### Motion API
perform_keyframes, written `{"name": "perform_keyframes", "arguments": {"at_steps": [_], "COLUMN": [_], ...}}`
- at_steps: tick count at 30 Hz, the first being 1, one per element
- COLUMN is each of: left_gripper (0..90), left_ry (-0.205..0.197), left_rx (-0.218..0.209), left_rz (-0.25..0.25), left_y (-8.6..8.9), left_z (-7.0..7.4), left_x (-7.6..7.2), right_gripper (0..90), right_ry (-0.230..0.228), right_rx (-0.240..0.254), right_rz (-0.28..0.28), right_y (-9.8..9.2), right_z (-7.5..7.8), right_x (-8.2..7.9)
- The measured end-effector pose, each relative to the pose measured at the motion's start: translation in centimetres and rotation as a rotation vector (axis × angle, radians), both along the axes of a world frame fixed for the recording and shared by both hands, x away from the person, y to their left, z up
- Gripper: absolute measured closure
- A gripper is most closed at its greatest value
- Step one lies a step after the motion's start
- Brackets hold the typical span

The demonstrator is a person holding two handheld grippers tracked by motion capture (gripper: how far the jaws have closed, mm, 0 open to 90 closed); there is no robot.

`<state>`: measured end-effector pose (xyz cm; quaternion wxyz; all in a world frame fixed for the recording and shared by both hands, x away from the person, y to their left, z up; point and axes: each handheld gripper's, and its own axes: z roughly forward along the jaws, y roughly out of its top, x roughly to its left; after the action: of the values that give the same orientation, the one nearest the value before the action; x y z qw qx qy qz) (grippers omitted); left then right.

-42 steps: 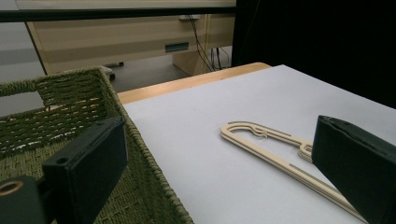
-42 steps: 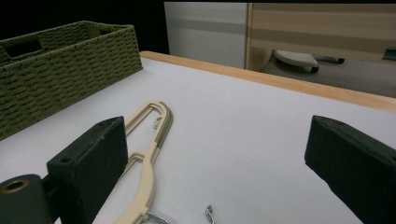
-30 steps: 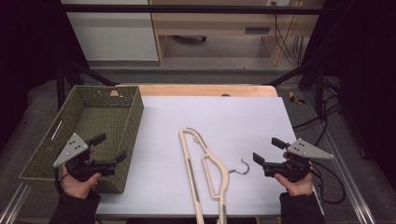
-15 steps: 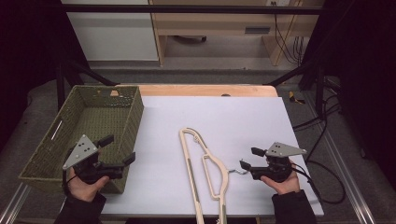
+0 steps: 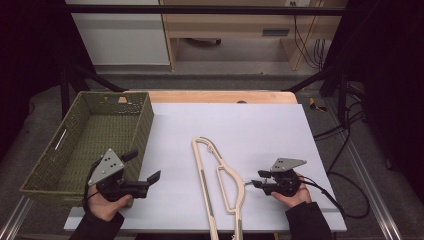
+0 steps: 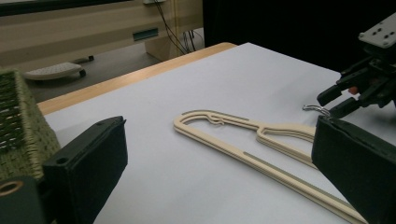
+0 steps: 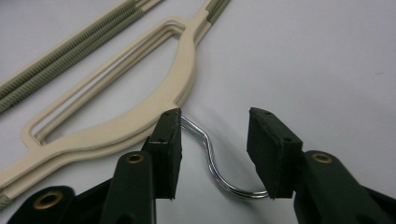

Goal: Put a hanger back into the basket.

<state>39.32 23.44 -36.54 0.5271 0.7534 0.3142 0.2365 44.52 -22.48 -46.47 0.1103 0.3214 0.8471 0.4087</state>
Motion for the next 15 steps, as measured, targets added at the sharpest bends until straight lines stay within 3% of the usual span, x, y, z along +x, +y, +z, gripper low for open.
{"name": "perform_keyframes", "arguments": {"at_steps": [6,11,15], "left_gripper": [3.6,3.6,3.6], "left_ry": [0.010,0.032,0.055], "left_rx": [0.023,0.045,0.058], "left_rz": [-0.030,-0.056,-0.073], "left_y": [-1.5,-2.6,-3.5], "left_z": [-0.6,-1.3,-1.9], "left_x": [-0.1,0.0,0.1], "right_gripper": [71.0,74.7,84.1], "right_ry": [0.021,0.034,0.045], "right_rx": [-0.012,-0.021,-0.029], "right_rz": [0.047,0.072,0.094], "right_y": [-0.2,-0.2,-0.2], "right_z": [-1.0,-1.5,-1.8], "right_x": [0.5,0.8,1.0]}}
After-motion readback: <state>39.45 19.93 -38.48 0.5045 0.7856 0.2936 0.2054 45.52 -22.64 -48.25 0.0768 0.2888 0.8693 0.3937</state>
